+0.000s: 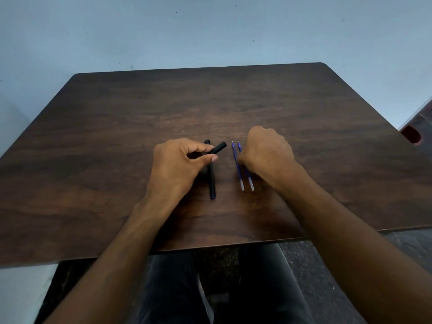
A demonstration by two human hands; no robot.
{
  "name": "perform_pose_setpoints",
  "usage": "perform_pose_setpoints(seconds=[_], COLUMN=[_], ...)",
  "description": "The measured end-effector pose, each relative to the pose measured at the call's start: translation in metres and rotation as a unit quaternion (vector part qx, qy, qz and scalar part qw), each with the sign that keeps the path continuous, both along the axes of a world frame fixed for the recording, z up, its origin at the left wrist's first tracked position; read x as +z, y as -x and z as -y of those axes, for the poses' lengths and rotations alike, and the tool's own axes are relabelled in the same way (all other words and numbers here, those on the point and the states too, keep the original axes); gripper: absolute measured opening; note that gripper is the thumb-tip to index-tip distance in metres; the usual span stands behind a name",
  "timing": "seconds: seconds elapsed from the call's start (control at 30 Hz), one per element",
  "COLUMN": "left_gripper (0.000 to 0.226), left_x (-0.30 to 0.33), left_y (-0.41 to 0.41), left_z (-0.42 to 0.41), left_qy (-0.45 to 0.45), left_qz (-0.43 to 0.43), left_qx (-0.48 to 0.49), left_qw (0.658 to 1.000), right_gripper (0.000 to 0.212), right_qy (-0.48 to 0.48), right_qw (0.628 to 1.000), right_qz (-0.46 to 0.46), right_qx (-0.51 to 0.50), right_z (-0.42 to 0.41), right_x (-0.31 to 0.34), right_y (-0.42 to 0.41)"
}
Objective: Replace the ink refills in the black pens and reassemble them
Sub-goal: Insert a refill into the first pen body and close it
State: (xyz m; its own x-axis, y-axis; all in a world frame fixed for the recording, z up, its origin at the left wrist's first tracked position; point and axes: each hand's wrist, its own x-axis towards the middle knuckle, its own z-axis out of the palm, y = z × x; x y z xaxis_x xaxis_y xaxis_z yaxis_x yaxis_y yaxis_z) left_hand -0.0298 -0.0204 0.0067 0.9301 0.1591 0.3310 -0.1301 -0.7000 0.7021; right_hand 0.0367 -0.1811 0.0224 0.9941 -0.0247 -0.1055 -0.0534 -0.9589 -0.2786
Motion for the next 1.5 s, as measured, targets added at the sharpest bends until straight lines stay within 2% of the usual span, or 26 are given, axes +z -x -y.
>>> perform_pose_setpoints(seconds=[0.1,0.2,0.27,0.3,0.33,0.4,0.43,0.5,0.6,0.97,1.23,1.33,1.5], left_gripper=[0.028,0.026,0.026,0.026,0.026,0.026,0.026,0.026,0.026,0.028,0.028,0.027,0.026], left_x=[-0.001,-0.001,-0.001,-0.001,-0.001,-0.001,-0.002,-0.002,-0.003,0.000,0.003,0.003,0.004], left_y=[0.001,0.003,0.004,0.004,0.004,0.005,0.005,0.006,0.006,0.006,0.007,0.007,0.006], left_z=[-0.003,-0.005,-0.006,-0.007,-0.008,-0.008,-0.008,-0.008,-0.007,-0.005,-0.004,-0.005,-0.004], left_qy=[0.006,0.004,0.006,0.006,0.007,0.008,0.010,0.018,0.028,0.017,0.017,0.011,0.007], left_qz=[0.004,0.005,0.009,0.012,0.015,0.020,0.022,0.024,0.026,0.022,0.023,0.025,0.030], left_qx=[-0.004,-0.009,-0.013,-0.013,-0.014,-0.016,-0.017,-0.019,-0.019,-0.014,-0.017,-0.016,-0.015], left_qw=[1.000,1.000,1.000,1.000,1.000,1.000,1.000,0.999,0.999,1.000,0.999,1.000,0.999], right_gripper=[0.046,0.039,0.036,0.038,0.038,0.031,0.028,0.024,0.021,0.017,0.016,0.009,0.011], right_qy=[-0.009,-0.039,-0.119,-0.196,-0.299,-0.505,-0.574,-0.644,-0.687,-0.689,-0.683,-0.671,-0.647], right_qw=[0.999,0.998,0.992,0.980,0.953,0.861,0.817,0.763,0.725,0.724,0.730,0.741,0.762], right_qz=[-0.032,-0.041,-0.026,-0.011,-0.001,-0.002,-0.009,-0.018,-0.001,0.026,0.011,0.005,-0.011], right_qx=[-0.003,-0.008,-0.029,-0.038,-0.046,-0.058,-0.059,-0.054,-0.049,-0.031,-0.014,-0.007,-0.003], right_z=[-0.003,-0.001,0.007,0.011,0.016,0.024,0.027,0.030,0.030,0.027,0.022,0.019,0.013], right_x=[0.001,0.001,0.002,0.002,0.001,0.003,0.005,0.008,0.010,0.007,0.003,-0.002,-0.013], right_y=[0.000,-0.002,-0.004,-0.005,-0.005,-0.004,-0.002,0.002,0.006,0.008,0.013,0.018,0.023])
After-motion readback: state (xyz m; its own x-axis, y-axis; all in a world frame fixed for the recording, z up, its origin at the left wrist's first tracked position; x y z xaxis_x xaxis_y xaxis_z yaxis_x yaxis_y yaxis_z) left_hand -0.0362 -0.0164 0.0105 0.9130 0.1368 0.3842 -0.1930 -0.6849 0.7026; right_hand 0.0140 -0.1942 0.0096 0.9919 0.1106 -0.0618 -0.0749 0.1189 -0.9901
